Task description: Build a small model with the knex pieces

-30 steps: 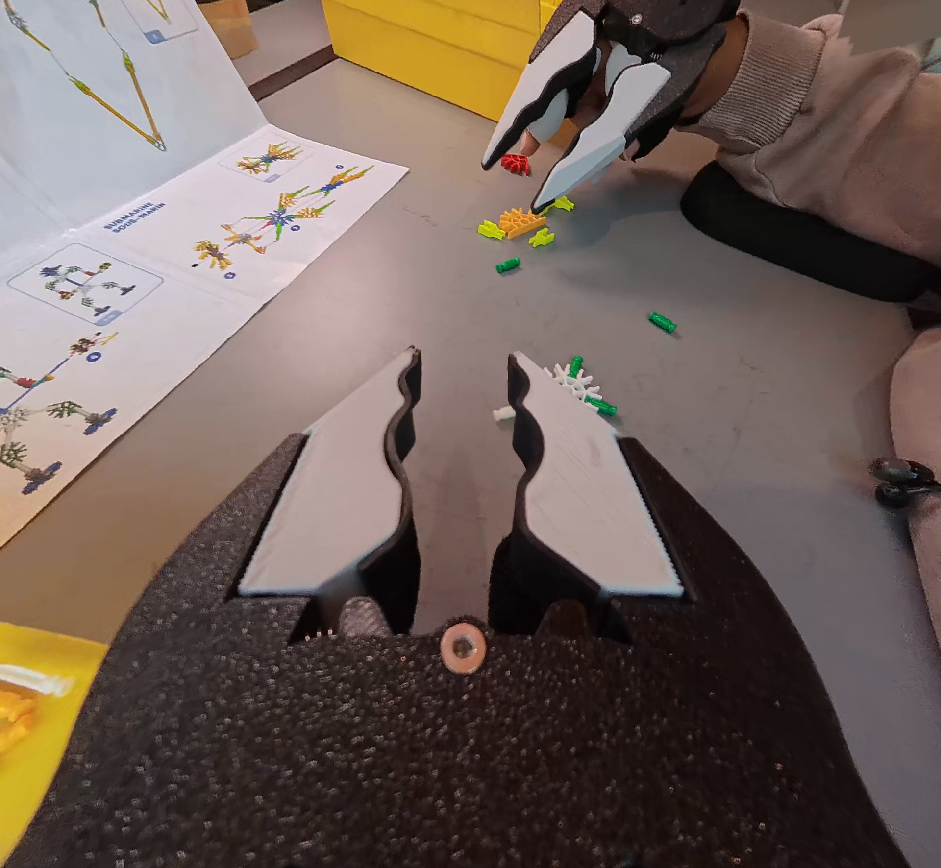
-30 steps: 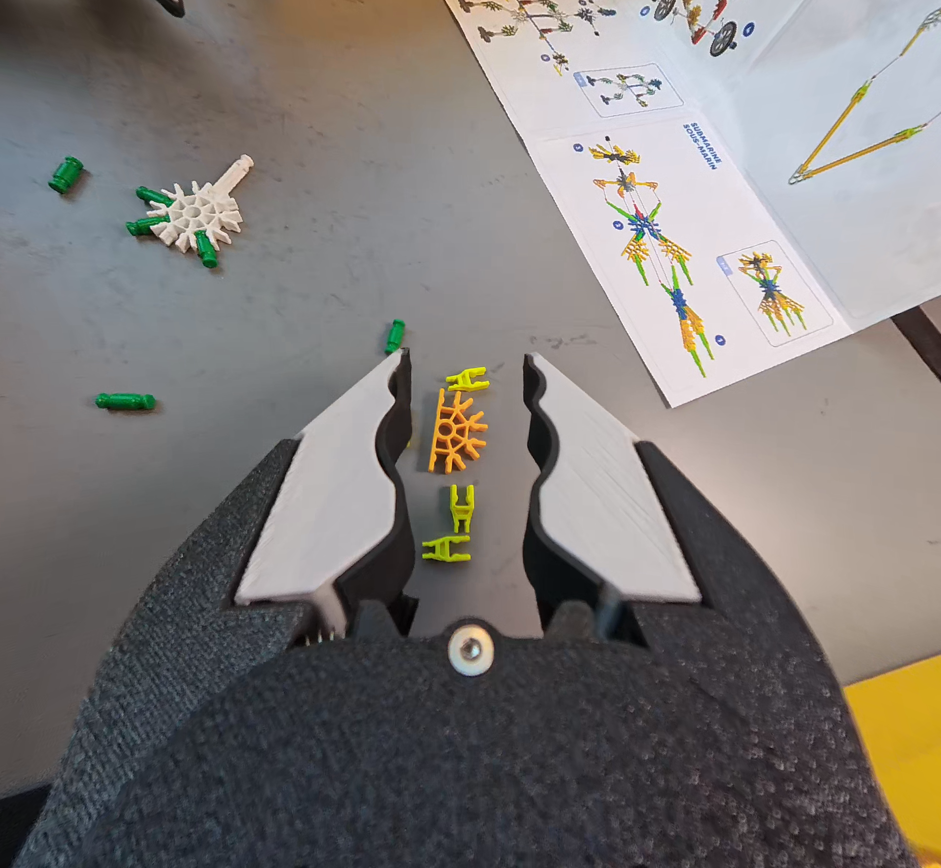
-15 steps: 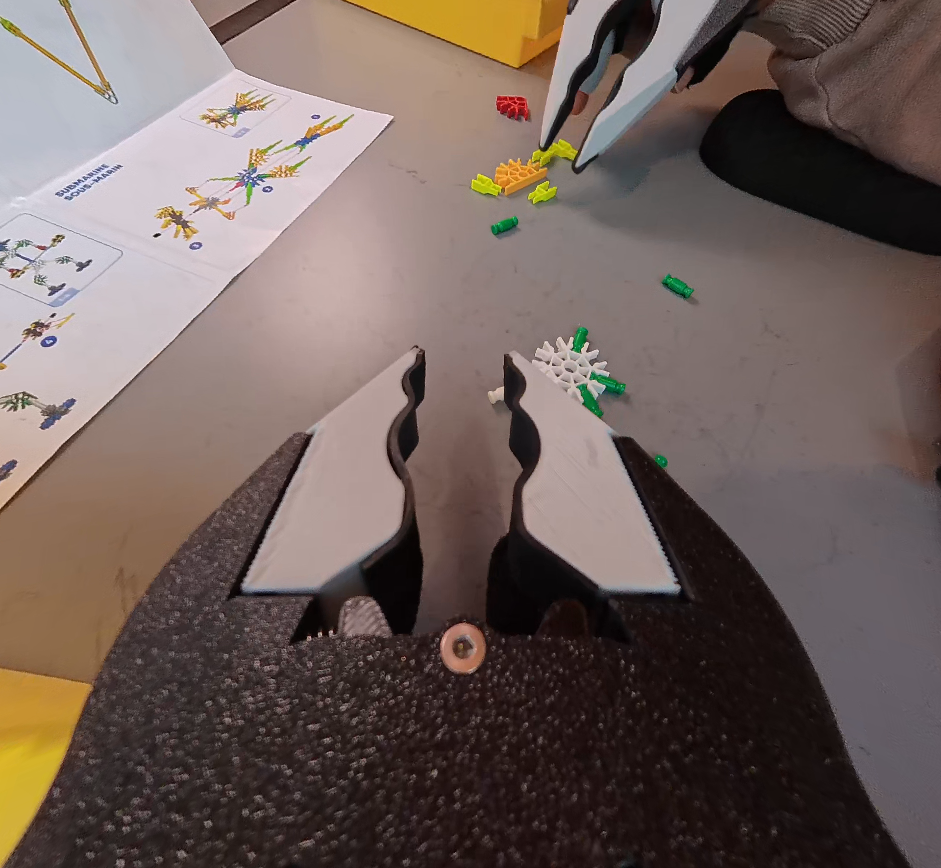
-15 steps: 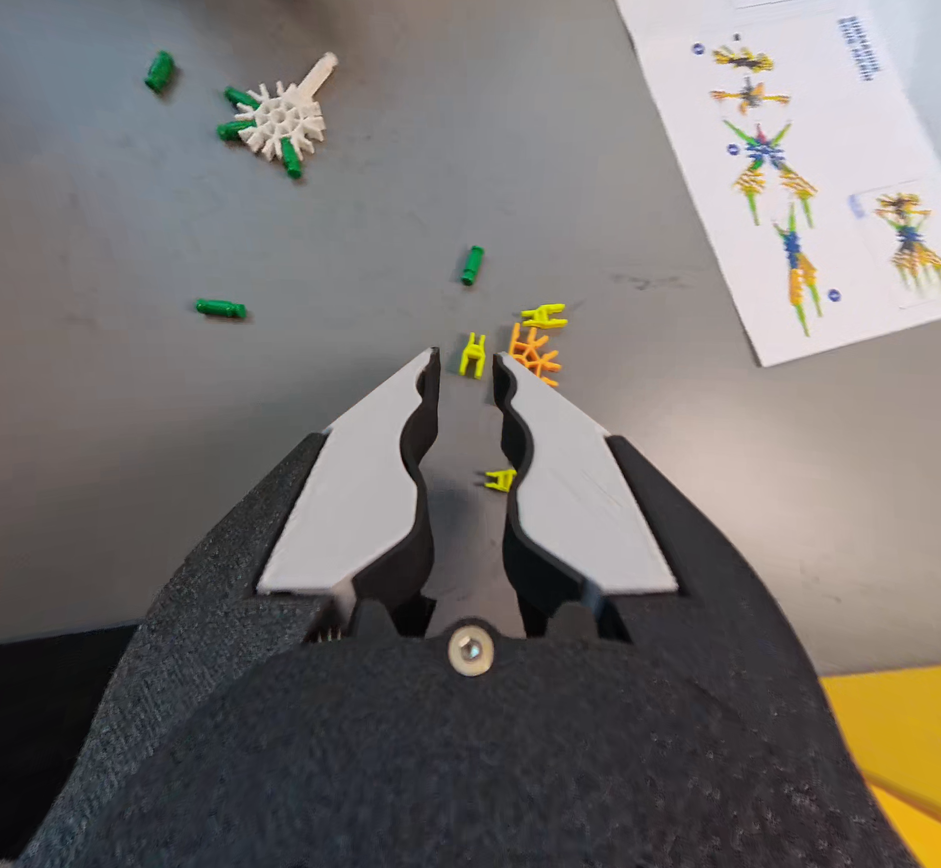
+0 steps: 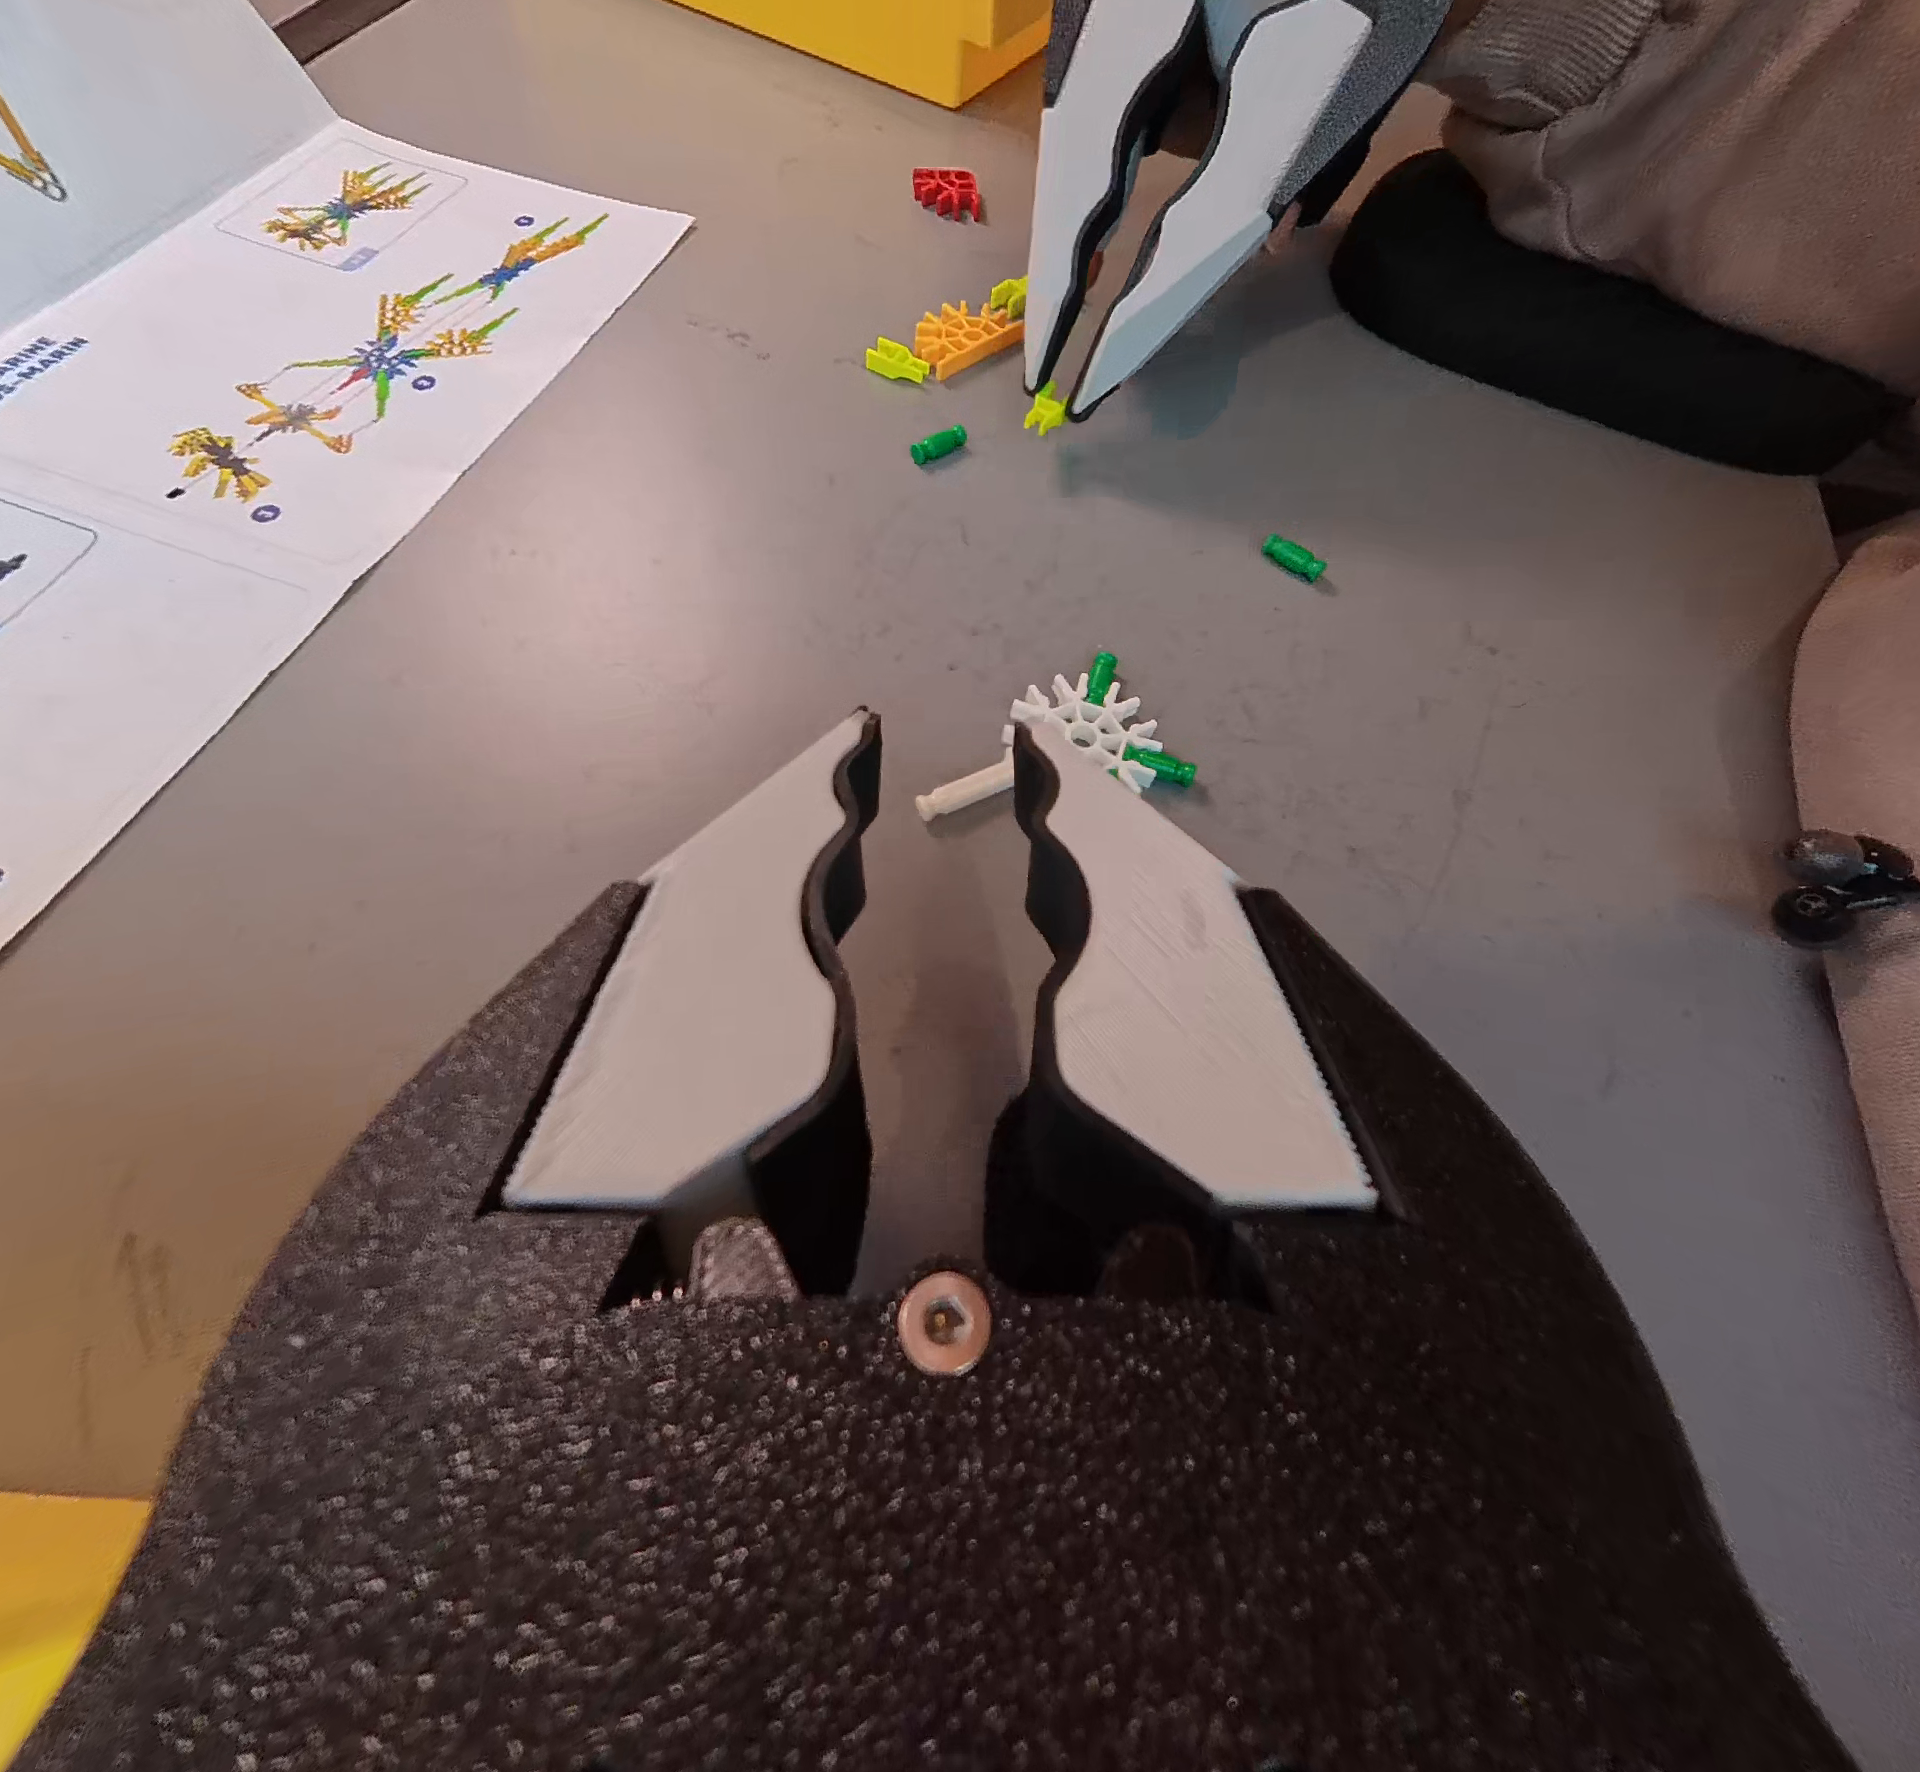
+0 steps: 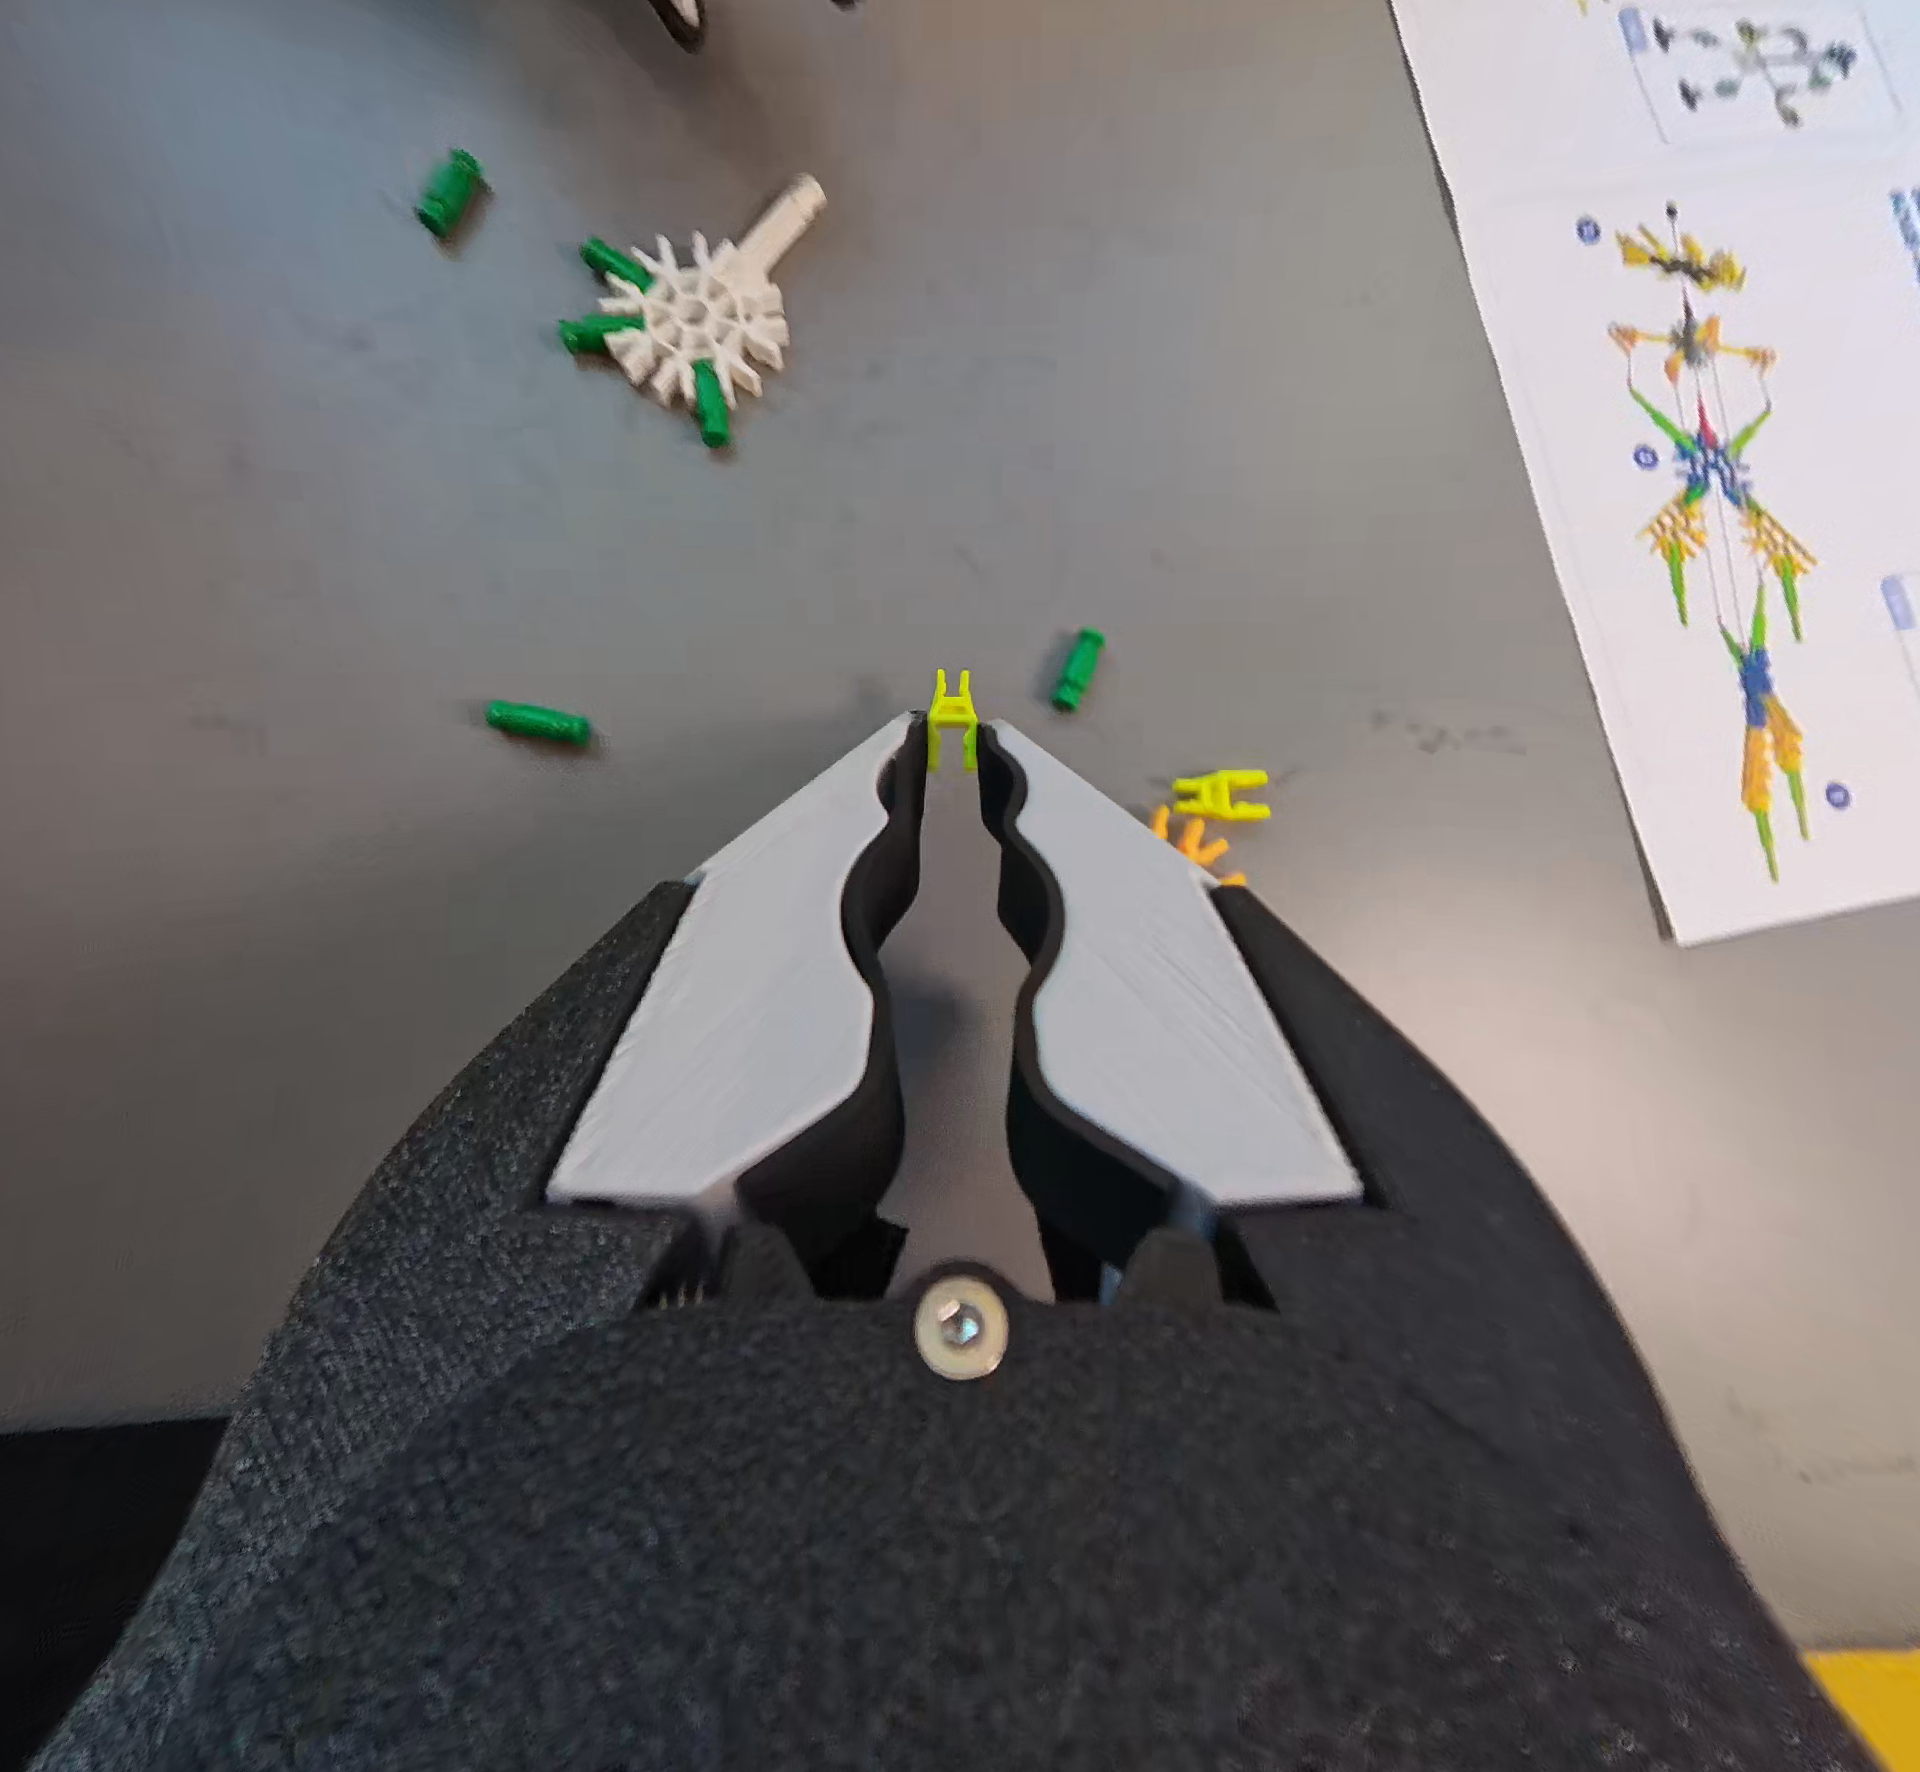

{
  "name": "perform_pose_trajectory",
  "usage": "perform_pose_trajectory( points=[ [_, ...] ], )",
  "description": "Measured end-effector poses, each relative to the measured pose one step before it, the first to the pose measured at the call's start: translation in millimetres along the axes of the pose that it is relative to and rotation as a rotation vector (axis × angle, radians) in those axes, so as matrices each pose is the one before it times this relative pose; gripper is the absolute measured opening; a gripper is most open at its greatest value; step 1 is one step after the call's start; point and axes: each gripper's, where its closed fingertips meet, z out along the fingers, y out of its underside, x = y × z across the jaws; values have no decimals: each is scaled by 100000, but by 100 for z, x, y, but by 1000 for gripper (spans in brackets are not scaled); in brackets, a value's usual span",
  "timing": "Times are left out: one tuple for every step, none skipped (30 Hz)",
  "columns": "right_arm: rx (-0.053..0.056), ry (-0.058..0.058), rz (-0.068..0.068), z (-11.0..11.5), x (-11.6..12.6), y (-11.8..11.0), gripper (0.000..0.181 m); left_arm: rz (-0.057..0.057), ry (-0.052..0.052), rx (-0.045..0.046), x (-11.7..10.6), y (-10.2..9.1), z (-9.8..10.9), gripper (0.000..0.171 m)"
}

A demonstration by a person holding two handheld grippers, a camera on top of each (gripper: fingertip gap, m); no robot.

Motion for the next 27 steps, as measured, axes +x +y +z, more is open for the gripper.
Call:
perform_pose_trajectory(
  points=[
    [3516,-1692,-2815,206,-645,-1027,8,501,2469,-15,494,-43,42,25],
    [2735,-1145,-3164,316,-610,-955,8,1002,2176,-40,486,-44,64,25],
    [2172,-1229,-3053,401,-610,-877,8,1312,2101,-229,497,-11,90,25],
    [2290,-844,-2950,466,-523,-856,8,1363,2337,-401,547,14,121,25],
    [2382,-802,-2804,506,-495,-850,8,1300,2099,-592,528,36,158,25],
    [1913,-1827,-2559,532,-632,-730,8,1273,1683,-803,478,61,170,25],
    [1619,-1529,-2320,550,-552,-662,8,1284,1876,-1045,487,97,184,24],
    [1172,-1185,-2179,533,-478,-571,8,1195,2192,-1295,538,145,176,23],
    [599,-1017,-2060,512,-418,-455,8,1163,2075,-1320,497,157,151,21],
    [158,-291,-1980,458,-267,-363,8,1065,1555,-1333,388,156,105,19],
    [-224,-227,-1897,400,-229,-254,8,961,1009,-1252,270,142,67,17],
    [-258,-562,-1399,348,-227,-230,8,933,599,-1123,198,136,31,16],
    [74,-789,-828,296,-208,-242,8,944,-177,-1171,62,134,15,14],
    [131,-898,-506,252,-212,-186,8,957,-217,-1095,47,113,-6,13],
    [-283,-611,-344,237,-141,-85,8,853,273,-619,123,45,-27,11],
    [-582,-350,-466,218,-104,-8,8,638,7,-317,88,-8,-44,9],
    [10,-355,-207,179,-82,-64,8,600,-635,-957,-45,95,-25,7],
    [-418,-35,-2,151,-8,8,8,656,-550,-1536,-29,192,-6,6],
    [-453,17,-171,135,7,50,8,333,-480,-1115,-18,136,-1,6],
    [-103,38,21,117,17,4,8,111,-302,-907,-27,108,-23,6],
    [-3,418,141,112,80,-7,8,-186,-478,-1068,-61,111,-42,6],
    [-163,881,197,119,164,7,8,-701,-846,-1131,-157,106,-62,6],
    [-260,1045,-32,122,192,22,8,-1171,-850,-1248,-172,119,-52,6],
    [-383,1242,-85,105,202,26,8,-1518,-631,-1450,-142,151,-42,6],
    [-451,1235,182,98,227,40,10,-1900,-775,-1305,-180,155,-34,6],
    [-560,794,396,108,172,62,13,-1877,-22,-1236,-59,162,-22,6],
    [-888,435,340,99,119,121,14,-1593,55,-1516,-47,221,-24,5]
  ],
)
